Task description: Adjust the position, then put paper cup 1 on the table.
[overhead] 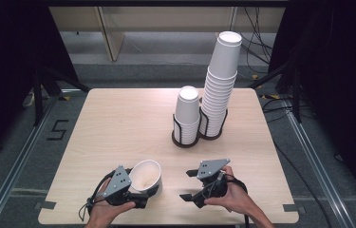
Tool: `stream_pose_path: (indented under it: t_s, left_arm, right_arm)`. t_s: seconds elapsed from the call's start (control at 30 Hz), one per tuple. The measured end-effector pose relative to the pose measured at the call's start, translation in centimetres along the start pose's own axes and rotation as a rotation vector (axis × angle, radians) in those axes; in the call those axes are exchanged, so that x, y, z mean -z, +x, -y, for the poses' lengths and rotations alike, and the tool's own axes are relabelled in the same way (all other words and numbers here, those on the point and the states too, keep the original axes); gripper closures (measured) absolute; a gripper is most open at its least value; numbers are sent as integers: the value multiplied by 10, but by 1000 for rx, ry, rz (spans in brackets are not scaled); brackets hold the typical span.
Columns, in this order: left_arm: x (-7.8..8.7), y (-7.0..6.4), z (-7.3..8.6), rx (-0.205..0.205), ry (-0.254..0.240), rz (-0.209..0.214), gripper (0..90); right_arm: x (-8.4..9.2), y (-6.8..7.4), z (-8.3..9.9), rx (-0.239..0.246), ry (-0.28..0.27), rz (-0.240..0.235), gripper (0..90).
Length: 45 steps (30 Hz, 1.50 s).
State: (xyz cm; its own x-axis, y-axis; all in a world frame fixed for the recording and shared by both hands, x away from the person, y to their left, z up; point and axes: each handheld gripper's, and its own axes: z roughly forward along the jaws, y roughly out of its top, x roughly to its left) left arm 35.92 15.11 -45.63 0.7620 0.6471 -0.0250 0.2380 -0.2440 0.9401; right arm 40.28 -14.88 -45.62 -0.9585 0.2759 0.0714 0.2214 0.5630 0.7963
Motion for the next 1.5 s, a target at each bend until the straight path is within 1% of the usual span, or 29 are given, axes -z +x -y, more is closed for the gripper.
stream_pose_path:
  t_s: [0.1,0.23,0.3,0.33,0.47,0.5,0.57,0.63,0.67,0.7,0.73,0.77,0.8,0.83,0.87,0.93,0.97,1.0,1.03,1.17,1.2,1.23,1.27,1.33,1.37,1.4,1.43,1.47,1.5]
  left_arm:
    - [1,0,0,5,11,-10,162]
    - [1,3,1,-1,35,-26,161]
    - [0,3,1,-1,26,-27,161]
    - [1,4,1,7,33,-38,161]
    - [2,7,2,8,42,-51,161]
    - [2,9,3,14,44,-61,161]
    - [1,10,3,16,36,-60,161]
    - [2,13,2,13,56,-82,161]
    - [0,16,2,15,46,-93,161]
    - [0,16,2,15,46,-93,161]
    - [0,21,0,17,55,-119,161]
    - [0,21,0,17,55,-119,161]
    - [0,24,0,20,54,-130,161]
    - [-1,31,-1,26,50,-159,161]
    - [-1,31,-1,26,50,-159,161]
    - [-2,40,-1,38,46,-187,161]
    - [-4,51,-2,52,44,-215,161]
    - [-5,55,-2,58,40,-230,161]
    - [-5,55,-2,58,40,-230,161]
    - [-8,71,-5,63,41,-277,161]
    - [-9,75,-6,60,41,-285,161]
    - [-11,80,-7,63,43,-306,161]
    - [-11,80,-7,63,43,-306,161]
    - [-13,85,-9,60,48,-317,161]
    - [-15,91,-10,58,48,-327,161]
    - [-15,91,-10,58,48,-327,161]
    - [-17,95,-10,64,53,-328,161]
    - [-18,98,-10,65,54,-337,161]
    - [-21,101,-11,68,56,-343,161]
  right_arm:
    - [0,1,1,-4,4,0,192]
    - [3,1,2,-9,2,5,192]
    - [3,1,3,-10,1,5,192]
    - [4,0,3,-18,3,3,192]
    - [5,-1,4,-18,6,13,192]
    - [5,-2,5,-22,2,24,192]
    - [6,-3,6,-21,1,26,192]
    - [7,-2,6,-32,10,27,193]
    - [8,-3,7,-26,9,33,192]
    - [8,-3,7,-26,9,33,192]
    - [9,-3,7,-33,14,35,193]
    - [9,-4,8,-33,14,43,193]
    - [9,-4,8,-33,14,43,193]
    - [11,-5,9,-35,15,42,193]
    - [11,-5,9,-35,15,42,193]
    - [12,-5,10,-43,16,58,194]
    - [14,-6,11,-52,16,58,194]
    - [15,-6,11,-55,21,64,194]
    - [15,-6,11,-55,21,64,194]
    - [19,-8,14,-57,21,77,194]
    - [20,-7,15,-74,23,90,194]
    - [22,-9,16,-75,17,98,193]
    - [22,-9,16,-75,17,98,193]
    - [24,-11,18,-80,12,106,193]
    - [25,-11,19,-82,15,108,193]
    - [25,-11,19,-82,15,108,193]
    - [26,-11,20,-87,15,112,193]
    - [26,-12,20,-77,15,118,192]
    - [27,-11,21,-90,19,111,193]
